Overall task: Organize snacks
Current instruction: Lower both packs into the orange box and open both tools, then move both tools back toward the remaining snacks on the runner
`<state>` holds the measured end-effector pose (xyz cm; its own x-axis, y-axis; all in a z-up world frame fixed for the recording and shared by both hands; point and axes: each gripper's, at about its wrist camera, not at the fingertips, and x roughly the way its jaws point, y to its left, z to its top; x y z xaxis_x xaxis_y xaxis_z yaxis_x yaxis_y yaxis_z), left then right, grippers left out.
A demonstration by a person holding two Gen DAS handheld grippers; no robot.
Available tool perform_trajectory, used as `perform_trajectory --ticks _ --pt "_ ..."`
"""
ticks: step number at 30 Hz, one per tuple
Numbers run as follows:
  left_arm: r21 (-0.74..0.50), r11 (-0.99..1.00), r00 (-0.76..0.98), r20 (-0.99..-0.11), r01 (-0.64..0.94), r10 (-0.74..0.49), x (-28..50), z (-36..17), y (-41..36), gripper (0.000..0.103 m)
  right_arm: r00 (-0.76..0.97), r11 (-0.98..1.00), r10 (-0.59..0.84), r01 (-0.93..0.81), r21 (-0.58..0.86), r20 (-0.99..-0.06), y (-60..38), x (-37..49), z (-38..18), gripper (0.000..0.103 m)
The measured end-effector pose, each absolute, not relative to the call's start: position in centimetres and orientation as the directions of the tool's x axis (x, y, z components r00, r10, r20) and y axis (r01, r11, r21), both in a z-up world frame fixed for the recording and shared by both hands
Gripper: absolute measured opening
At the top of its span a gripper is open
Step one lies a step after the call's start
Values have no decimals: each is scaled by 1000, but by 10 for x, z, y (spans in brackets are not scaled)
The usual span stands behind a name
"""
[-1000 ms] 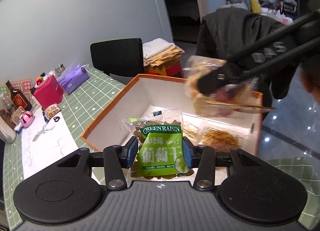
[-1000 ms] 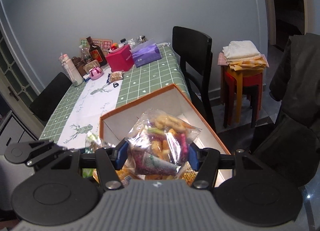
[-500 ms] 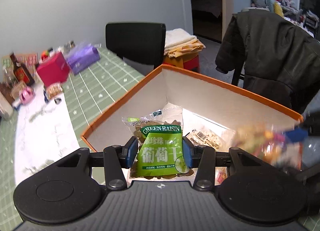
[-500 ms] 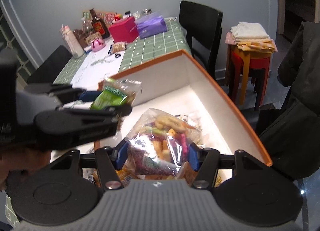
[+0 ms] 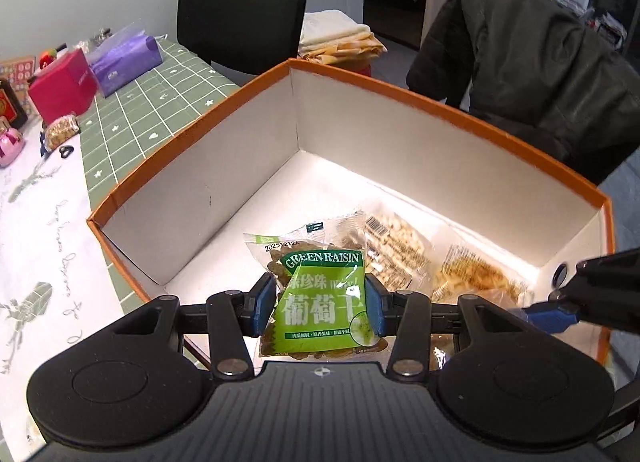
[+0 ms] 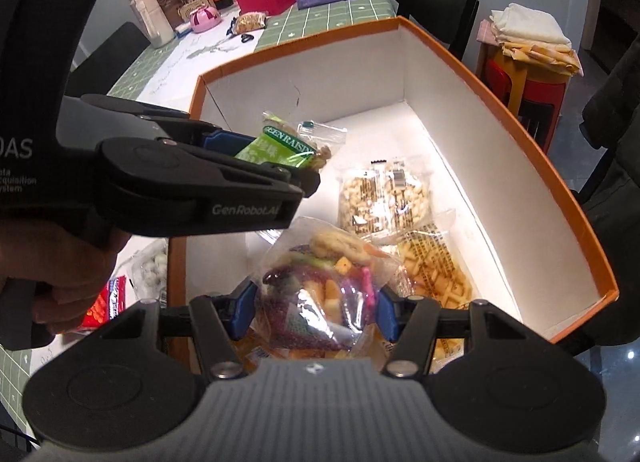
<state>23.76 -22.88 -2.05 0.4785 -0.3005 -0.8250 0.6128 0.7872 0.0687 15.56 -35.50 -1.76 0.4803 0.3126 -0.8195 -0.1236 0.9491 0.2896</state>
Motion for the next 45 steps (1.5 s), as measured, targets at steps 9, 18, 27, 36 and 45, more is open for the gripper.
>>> perform_trajectory --ticks 9,18,27,36,45 --pt "63 774 446 -845 630 -294 235 -18 -233 54 477 952 305 -125 280 -824 -352 158 -18 59" --pt "73 777 453 -844 625 -286 228 -12 -230 78 480 946 320 -116 302 -817 -355 157 -14 65" --pt "41 804 486 -815 593 -316 226 14 -198 78 544 941 323 -99 323 -774 -361 153 5 65" --pt "14 832 548 -759 554 -352 206 48 -136 78 582 947 309 -110 303 -752 -357 149 21 65" --pt "-1 885 595 -740 465 -313 183 60 -37 80 604 948 312 -150 280 -733 -337 145 37 65"
